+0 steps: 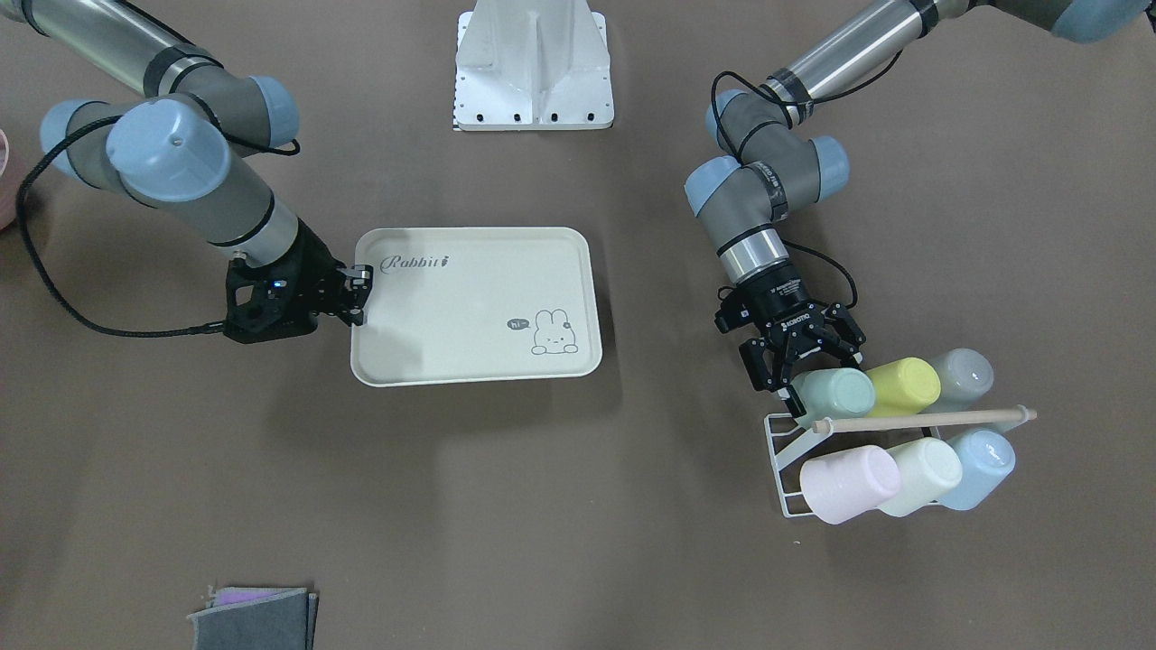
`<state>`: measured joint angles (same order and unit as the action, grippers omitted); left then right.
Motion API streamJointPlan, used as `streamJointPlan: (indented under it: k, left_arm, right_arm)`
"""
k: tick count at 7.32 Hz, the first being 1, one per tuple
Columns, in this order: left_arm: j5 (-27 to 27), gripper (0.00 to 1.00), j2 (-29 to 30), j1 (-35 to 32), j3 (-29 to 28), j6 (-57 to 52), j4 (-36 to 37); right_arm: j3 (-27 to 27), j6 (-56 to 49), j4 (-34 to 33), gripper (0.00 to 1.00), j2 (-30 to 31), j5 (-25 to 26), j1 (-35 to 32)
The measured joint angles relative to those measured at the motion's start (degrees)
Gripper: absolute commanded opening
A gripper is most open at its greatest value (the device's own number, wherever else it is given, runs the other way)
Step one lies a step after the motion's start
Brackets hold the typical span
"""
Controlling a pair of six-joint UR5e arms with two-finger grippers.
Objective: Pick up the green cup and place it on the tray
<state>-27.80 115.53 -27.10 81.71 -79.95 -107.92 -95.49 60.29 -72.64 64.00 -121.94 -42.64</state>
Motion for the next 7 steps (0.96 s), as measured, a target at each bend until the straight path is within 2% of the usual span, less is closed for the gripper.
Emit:
streamJointPlan:
  k: [2,5,7]
  left_arm:
    - [0.0,0.94,0.0,-0.4,-0.4,-0.1,0.0]
    - [0.0,0.69,0.2,-0.5,-0.7,-0.1,0.0]
    - [0.2,0.33,0.4,-0.5,-0.7,-0.2,0.0]
  right_arm:
    - [2.3,-0.1,-0.3,0.00,-3.7,3.1,2.8]
    - [8.2,-0.2,0.0,0.00,-8.8,3.9,3.9]
    - [10.2,-0.2,0.2,0.00,-9.7,4.1,4.0]
